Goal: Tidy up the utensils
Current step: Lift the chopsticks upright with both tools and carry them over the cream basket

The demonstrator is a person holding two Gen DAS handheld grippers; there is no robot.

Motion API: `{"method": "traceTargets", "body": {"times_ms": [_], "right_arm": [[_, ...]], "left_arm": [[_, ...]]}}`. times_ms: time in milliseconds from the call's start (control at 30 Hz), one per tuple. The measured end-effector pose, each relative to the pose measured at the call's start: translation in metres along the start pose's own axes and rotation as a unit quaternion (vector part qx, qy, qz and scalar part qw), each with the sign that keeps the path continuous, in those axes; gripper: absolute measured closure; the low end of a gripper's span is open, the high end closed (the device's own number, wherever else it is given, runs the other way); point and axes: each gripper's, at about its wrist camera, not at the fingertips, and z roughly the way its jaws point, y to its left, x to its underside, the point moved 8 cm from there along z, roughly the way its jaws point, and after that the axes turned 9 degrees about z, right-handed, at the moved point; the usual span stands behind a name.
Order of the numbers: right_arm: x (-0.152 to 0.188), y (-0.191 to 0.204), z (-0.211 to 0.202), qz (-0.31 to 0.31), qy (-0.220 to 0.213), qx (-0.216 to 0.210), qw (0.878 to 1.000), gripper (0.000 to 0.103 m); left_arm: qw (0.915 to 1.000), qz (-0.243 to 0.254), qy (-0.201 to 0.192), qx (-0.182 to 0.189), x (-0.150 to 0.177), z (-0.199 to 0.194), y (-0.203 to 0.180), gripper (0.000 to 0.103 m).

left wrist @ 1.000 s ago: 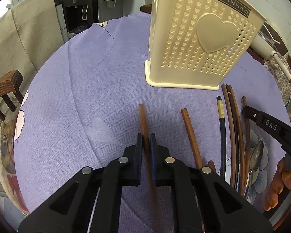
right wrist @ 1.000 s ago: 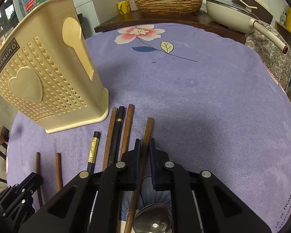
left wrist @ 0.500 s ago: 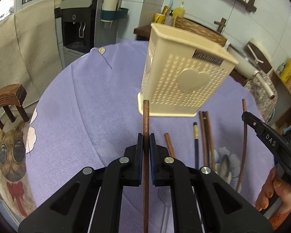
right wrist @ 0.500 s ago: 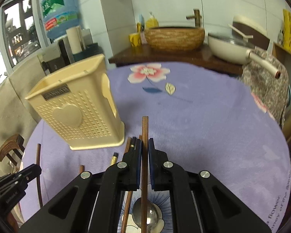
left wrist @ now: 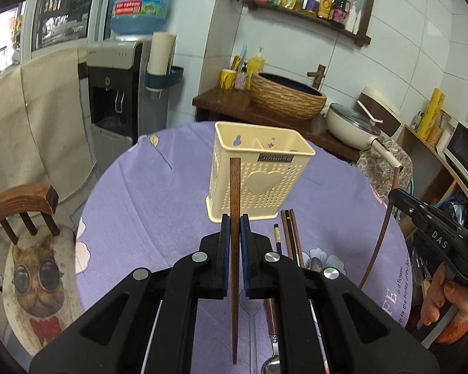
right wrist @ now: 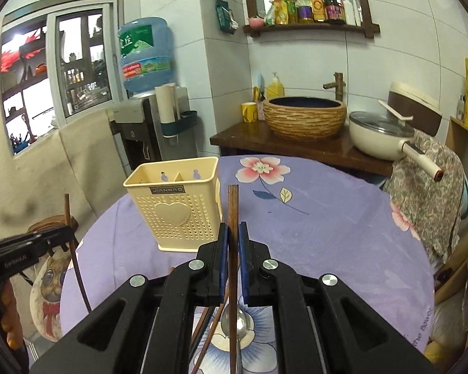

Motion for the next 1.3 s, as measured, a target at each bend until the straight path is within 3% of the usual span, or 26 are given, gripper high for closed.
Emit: {"method": "traceTargets", "body": {"times_ms": [333, 733, 867, 1100, 1300], "right_arm": [[-0.017, -0.005, -0.024, 0.005, -0.002, -0.024, 1.000, 0.096], [-0.042, 0.018, -0.033, -0.009, -0.006, -0.054, 0.998, 0.096], [-0.073, 0.032, -0.040, -0.008, -0.021, -0.070, 0.997, 0.096], [-0.151, 0.065, -0.045, -0.003, -0.082, -0.081, 0.993, 0.096], [-0.200, 0.078, -0.028, 0.011, -0.127, -0.062, 0.990, 0.096]], "left_arm": [[0.9998, 0.004, -0.018, -0.001, -0.018, -0.019, 0.005, 0.096], [0.9991, 0.012, -0.034, 0.020, -0.049, -0.032, 0.006, 0.097], [0.9981, 0.020, -0.051, 0.027, -0.081, -0.045, 0.005, 0.096], [0.9948, 0.024, -0.098, 0.015, -0.168, -0.062, 0.001, 0.096], [0.9902, 0.005, -0.137, -0.025, -0.233, -0.059, 0.009, 0.096]]}}
